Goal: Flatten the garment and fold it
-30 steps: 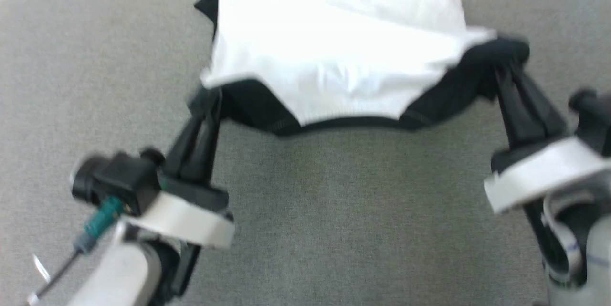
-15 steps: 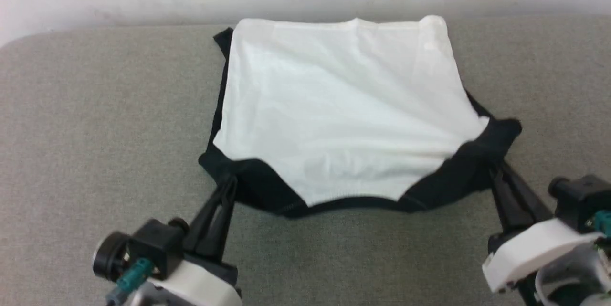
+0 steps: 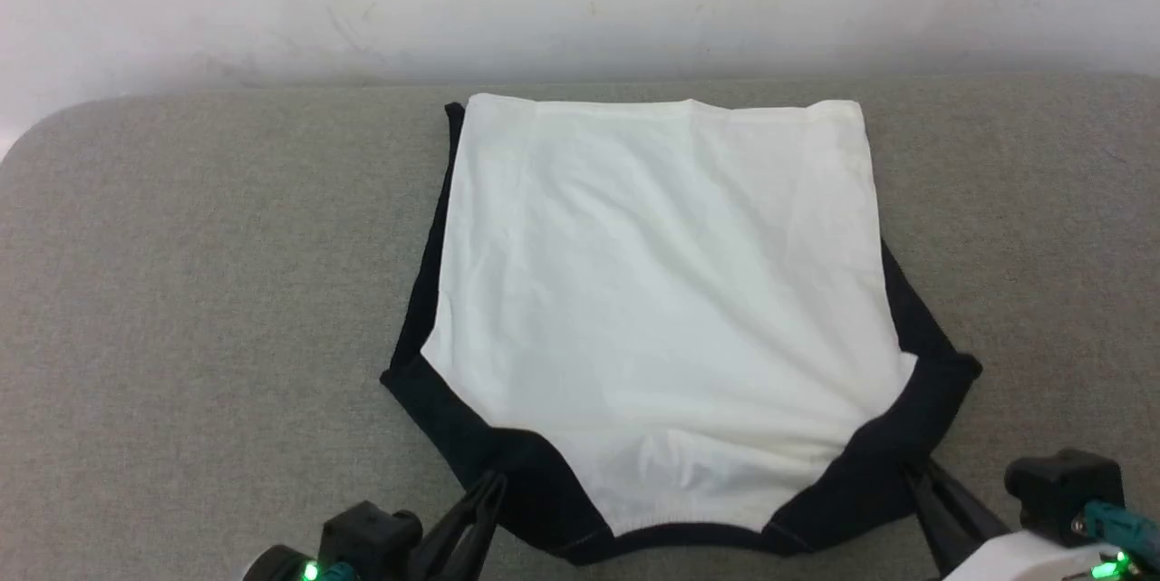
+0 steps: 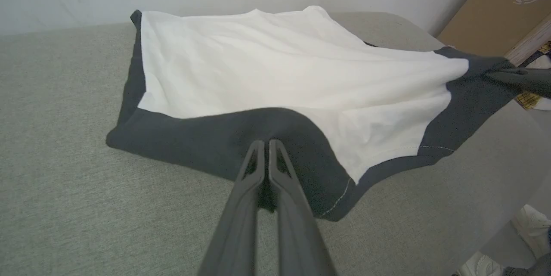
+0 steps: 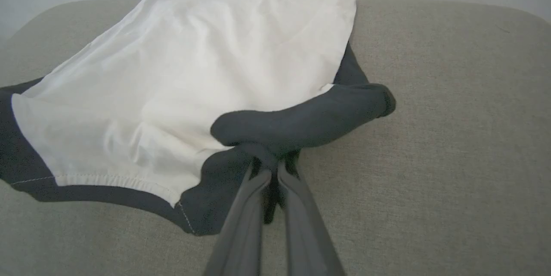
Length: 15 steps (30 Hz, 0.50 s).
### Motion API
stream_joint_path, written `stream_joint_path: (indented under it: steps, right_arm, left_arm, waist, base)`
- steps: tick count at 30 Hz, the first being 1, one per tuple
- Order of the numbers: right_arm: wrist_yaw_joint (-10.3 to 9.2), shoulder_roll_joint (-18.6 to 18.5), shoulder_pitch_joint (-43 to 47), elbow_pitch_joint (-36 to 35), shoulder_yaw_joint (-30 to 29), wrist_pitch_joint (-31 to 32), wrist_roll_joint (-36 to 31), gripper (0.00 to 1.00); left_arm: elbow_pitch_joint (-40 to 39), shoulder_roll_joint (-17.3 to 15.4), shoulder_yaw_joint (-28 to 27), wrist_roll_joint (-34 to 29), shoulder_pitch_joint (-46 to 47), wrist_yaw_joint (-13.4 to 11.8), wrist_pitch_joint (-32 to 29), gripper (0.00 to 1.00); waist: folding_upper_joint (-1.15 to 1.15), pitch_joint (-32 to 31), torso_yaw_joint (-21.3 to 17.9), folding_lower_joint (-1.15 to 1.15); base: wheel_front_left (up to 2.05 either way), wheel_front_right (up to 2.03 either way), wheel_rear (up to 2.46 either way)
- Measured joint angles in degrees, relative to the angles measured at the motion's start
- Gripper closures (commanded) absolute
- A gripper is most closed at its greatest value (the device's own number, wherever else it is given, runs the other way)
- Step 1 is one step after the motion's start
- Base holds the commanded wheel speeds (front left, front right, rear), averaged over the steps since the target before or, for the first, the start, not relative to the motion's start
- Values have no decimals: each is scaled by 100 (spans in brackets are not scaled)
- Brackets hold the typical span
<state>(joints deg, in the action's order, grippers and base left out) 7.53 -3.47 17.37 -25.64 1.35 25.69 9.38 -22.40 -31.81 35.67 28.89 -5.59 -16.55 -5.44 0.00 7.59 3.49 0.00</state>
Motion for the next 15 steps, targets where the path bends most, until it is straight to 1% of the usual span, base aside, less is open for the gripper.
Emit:
stream_joint_path:
  steps: [8, 11, 15]
  right_arm:
    - [0, -9, 416, -51, 47, 439, 20, 100]
    - [0, -23, 458, 9, 47, 447, -36, 100]
    - [0, -69, 506, 281, 79, 363, -105, 100]
  left_arm:
    - [244, 24, 126, 147, -79, 100, -15, 100]
    - [420, 49, 159, 222, -155, 145, -8, 100]
    - [679, 103, 215, 343, -219, 230, -9, 100]
  waist:
    - [0, 6, 11, 0]
    - [0, 0, 9, 1]
    - [0, -32, 7, 0]
  base:
    - [0, 0, 0]
    - [0, 0, 0]
    - [0, 0, 0]
